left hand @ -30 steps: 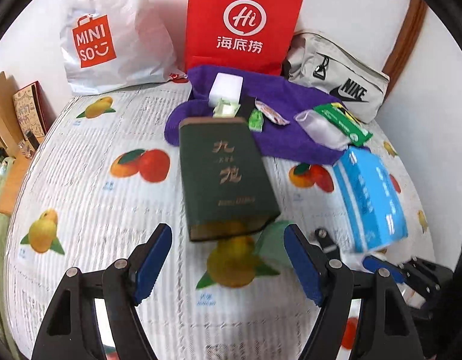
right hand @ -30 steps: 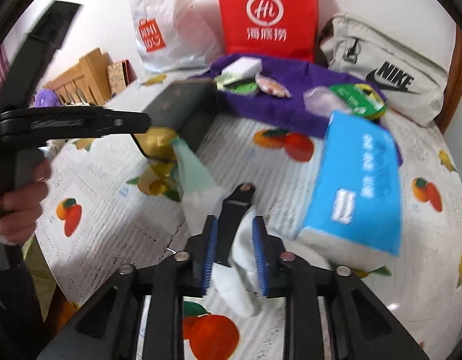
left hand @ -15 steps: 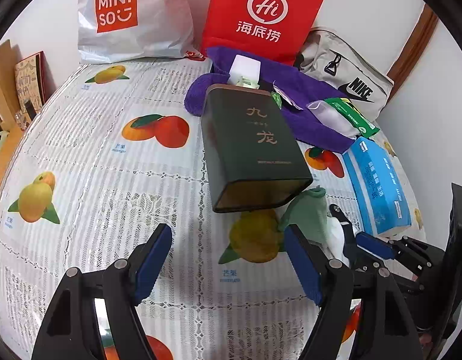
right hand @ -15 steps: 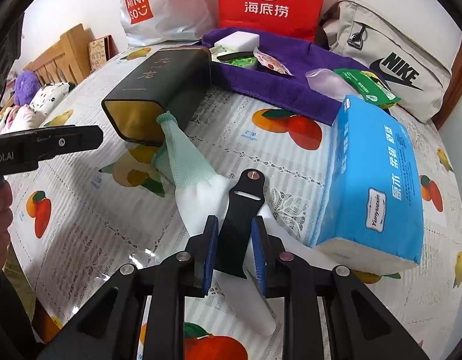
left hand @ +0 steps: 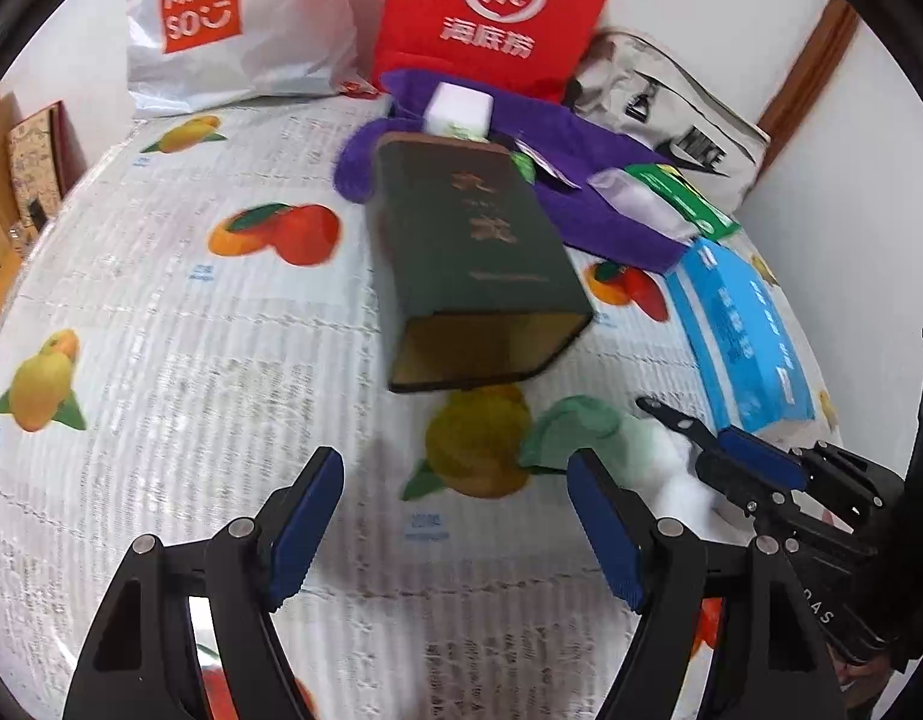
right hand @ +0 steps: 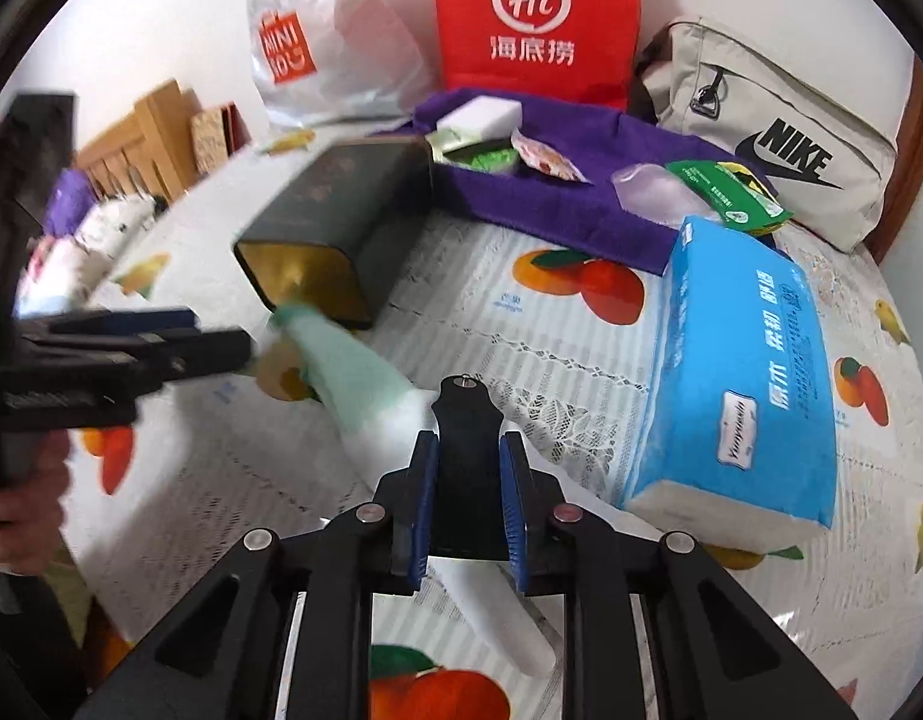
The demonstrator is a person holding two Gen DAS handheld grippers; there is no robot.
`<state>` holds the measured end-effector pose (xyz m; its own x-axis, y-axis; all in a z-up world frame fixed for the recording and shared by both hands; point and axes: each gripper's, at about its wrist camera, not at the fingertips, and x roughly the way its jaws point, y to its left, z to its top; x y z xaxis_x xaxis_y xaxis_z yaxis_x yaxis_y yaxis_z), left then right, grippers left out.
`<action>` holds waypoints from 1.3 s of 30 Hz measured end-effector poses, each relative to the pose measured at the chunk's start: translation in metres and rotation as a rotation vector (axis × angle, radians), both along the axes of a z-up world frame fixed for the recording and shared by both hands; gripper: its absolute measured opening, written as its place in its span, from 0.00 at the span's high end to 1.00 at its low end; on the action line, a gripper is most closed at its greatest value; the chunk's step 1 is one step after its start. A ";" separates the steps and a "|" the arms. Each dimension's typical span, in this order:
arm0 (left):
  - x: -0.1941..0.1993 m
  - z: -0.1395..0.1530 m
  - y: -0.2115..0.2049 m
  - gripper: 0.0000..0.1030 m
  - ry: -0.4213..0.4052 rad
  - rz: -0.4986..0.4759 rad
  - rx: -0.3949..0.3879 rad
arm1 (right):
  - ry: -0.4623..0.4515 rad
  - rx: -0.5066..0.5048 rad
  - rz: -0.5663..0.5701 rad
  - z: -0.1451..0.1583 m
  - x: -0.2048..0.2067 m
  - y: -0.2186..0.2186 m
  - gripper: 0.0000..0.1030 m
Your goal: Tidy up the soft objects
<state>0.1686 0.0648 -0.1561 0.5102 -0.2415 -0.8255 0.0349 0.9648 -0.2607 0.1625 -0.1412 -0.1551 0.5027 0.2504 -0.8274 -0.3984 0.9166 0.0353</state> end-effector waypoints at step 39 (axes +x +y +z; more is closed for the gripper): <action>0.015 -0.023 -0.126 0.47 -0.081 -0.200 0.207 | -0.020 0.041 -0.179 -0.034 -0.053 -0.121 0.79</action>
<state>0.1833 -0.0612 -0.1795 0.5355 -0.1746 -0.8263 0.2425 0.9690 -0.0476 0.1094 -0.2622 -0.1895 0.5589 0.1884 -0.8075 -0.2298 0.9709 0.0674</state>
